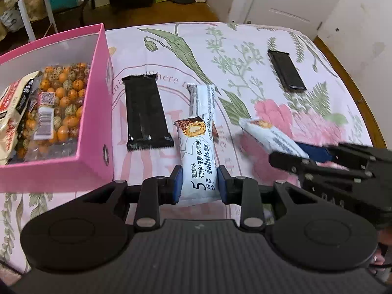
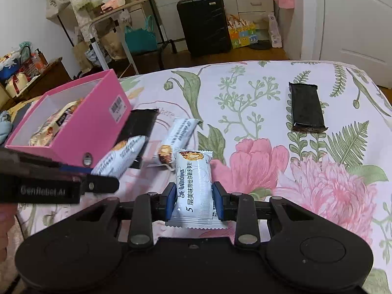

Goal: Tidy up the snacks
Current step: 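Carry both white wafer bars into the pink box and open both grippers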

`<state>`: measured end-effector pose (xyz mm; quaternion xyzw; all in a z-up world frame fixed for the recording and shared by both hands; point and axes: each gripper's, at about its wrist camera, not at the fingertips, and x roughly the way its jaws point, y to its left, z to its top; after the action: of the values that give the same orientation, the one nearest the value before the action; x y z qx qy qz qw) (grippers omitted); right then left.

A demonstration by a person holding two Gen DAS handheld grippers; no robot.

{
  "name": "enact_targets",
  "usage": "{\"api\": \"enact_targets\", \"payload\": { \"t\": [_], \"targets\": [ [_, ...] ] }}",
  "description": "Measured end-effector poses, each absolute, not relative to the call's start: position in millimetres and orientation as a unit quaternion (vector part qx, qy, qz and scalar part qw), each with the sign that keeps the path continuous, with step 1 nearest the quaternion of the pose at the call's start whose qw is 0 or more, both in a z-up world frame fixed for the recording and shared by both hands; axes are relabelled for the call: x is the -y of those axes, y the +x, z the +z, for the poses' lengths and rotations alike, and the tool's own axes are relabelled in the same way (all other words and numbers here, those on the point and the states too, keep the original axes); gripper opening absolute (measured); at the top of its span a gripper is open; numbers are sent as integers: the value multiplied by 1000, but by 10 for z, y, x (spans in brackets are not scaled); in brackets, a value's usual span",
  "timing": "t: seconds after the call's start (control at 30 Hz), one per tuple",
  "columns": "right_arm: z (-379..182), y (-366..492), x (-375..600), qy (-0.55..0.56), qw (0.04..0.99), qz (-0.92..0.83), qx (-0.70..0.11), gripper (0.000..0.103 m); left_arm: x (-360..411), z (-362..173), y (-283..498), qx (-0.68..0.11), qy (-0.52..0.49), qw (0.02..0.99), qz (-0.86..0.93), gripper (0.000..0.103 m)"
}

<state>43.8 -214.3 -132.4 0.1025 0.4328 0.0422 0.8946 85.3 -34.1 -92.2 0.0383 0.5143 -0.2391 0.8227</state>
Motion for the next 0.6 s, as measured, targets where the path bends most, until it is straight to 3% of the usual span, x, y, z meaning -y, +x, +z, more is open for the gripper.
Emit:
{"api": "enact_targets", "payload": {
  "t": [0.6],
  "targets": [
    [-795, 256, 1638, 94, 888, 132, -431, 37, -615, -330, 593, -477, -17, 847, -235, 29]
  ]
}}
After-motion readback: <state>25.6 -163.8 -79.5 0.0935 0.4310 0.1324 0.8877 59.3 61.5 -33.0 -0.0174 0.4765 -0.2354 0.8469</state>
